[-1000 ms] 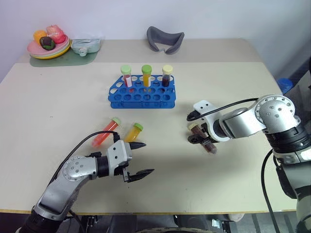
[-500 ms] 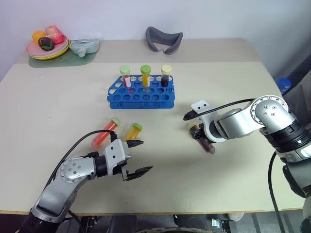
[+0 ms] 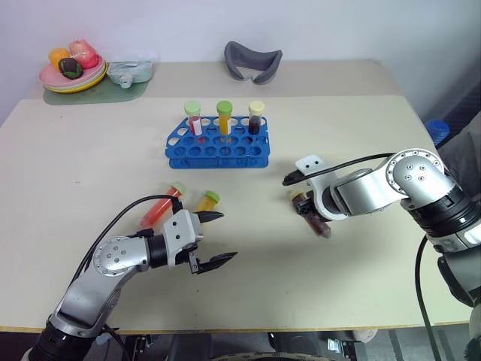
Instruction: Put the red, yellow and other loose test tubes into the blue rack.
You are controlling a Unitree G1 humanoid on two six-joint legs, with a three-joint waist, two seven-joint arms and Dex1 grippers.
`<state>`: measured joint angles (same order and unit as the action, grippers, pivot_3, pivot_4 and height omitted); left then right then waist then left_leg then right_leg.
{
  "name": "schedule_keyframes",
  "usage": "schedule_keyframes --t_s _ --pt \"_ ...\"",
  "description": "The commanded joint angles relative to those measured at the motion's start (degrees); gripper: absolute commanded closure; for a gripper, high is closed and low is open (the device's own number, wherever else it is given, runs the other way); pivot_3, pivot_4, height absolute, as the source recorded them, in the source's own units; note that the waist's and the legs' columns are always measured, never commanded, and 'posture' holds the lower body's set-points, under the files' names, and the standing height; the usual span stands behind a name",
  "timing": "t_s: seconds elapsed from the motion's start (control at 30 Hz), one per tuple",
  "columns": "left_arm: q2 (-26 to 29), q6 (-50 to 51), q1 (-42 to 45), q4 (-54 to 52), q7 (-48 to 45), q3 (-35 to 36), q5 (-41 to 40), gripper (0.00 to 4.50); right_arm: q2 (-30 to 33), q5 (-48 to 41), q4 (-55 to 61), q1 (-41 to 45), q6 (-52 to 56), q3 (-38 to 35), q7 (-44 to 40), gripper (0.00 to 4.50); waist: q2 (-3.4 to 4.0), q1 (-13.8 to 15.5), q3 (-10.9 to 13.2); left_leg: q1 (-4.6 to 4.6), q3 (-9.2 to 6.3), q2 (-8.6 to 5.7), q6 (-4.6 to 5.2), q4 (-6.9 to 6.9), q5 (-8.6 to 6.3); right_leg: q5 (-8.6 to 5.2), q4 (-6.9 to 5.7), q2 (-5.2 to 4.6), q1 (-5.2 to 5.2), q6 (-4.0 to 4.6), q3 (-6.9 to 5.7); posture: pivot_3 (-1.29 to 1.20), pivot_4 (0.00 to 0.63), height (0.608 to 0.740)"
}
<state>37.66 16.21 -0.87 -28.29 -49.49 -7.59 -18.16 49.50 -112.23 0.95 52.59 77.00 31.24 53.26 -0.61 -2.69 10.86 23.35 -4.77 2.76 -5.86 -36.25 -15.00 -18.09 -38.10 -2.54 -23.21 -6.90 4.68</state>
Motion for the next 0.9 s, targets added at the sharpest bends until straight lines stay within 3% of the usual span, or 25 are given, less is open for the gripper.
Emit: schedule_keyframes --t_s 0.03,0.17,0.23,0.33,0.43,0.57,0.73,0.9 --pt "0.4 0.9 -0.5 -2.2 1.1 2.7 -1.1 0.00 -1.3 6.7 5.2 3.3 -2.3 -6.3 -7.4 3.65 0.03 0.0 0.0 0.01 0.00 0.00 0.00 0.00 0.00 0.00 0.00 0.00 -0.02 0.00 0.00 0.00 0.150 0.740" --pt "-0.5 2.7 -2.0 -2.3 3.8 8.0 -3.8 0.00 -0.1 27.6 15.9 2.7 -11.0 -13.6 -31.0 3.65 0.07 0.3 0.0 0.07 -0.01 0.00 0.00 0.04 0.00 0.00 -0.02 0.01 -0.14 0.00 -0.02 0.00 0.150 0.740" --pt "-1.0 3.0 -2.1 -1.9 4.6 9.6 -4.9 0.00 -0.5 35.0 18.5 0.9 -14.8 -15.0 -37.6 3.65 0.05 0.4 0.0 0.07 -0.01 0.00 0.01 0.04 -0.01 0.00 0.02 0.00 -0.13 -0.01 -0.03 0.00 0.150 0.740" --pt "-4.4 4.2 -0.2 -0.2 8.7 12.4 -6.7 0.00 -4.1 53.5 22.5 -3.6 -30.5 -14.0 -47.1 3.65 -0.01 0.5 0.0 0.06 -0.01 0.00 0.03 0.02 -0.02 0.00 0.09 -0.03 -0.04 -0.01 -0.06 0.00 0.150 0.740" --pt "-7.8 3.5 2.8 2.0 12.3 12.7 -5.8 0.00 -12.1 69.7 18.7 -7.0 -43.9 -11.4 -49.6 3.65 0.00 0.2 0.0 0.05 0.00 -0.01 0.03 -0.02 -0.02 0.00 0.01 -0.03 -0.05 -0.02 -0.05 0.00 0.150 0.740" --pt "-11.4 1.6 5.9 5.2 16.3 12.8 -3.6 0.00 -24.5 82.9 7.3 -10.4 -57.9 -12.1 -51.1 3.65 0.00 -0.2 0.0 -0.02 0.01 0.00 0.00 -0.03 0.00 0.01 -0.11 0.00 -0.06 -0.02 -0.03 0.00 0.150 0.740" --pt "-13.3 -0.1 6.9 6.6 19.1 13.2 -2.4 0.00 -33.7 91.7 -3.2 -11.8 -67.8 -13.5 -54.8 3.65 0.00 -0.1 0.0 0.00 0.02 -0.01 -0.04 0.00 0.03 0.01 -0.09 -0.04 -0.08 -0.02 -0.04 0.00 0.150 0.740" --pt "-13.3 1.9 7.2 3.6 20.5 12.2 -2.4 0.00 -38.7 96.3 -10.1 -12.4 -72.1 -17.1 -56.2 3.65 0.01 0.0 0.0 -0.01 0.02 -0.01 -0.09 0.00 0.05 0.01 -0.12 -0.04 -0.07 -0.01 -0.04 0.00 0.150 0.740"
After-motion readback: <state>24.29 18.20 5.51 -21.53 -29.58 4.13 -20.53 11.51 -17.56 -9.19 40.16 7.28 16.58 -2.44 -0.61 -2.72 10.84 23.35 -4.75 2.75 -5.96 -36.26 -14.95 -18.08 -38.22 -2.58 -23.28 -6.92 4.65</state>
